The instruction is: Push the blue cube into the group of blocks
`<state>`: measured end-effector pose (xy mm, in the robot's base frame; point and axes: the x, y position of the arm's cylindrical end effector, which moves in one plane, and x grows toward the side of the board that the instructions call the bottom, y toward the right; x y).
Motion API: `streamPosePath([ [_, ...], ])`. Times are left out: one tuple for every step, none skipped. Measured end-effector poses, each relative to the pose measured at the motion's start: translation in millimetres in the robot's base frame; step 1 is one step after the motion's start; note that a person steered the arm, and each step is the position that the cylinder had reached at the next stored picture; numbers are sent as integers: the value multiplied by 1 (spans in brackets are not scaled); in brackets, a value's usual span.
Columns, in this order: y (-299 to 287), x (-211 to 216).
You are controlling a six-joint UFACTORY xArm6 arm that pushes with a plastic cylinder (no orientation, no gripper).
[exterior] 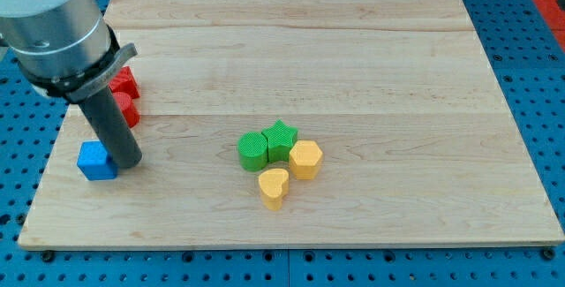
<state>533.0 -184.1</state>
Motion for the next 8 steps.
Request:
streamPosePath([
  [-16,28],
  [-38,-7],
  [-30,-41],
  [-24,-44],
  [-36,-20],
  [-41,-12],
  [-38,-12],
  [-39,-12],
])
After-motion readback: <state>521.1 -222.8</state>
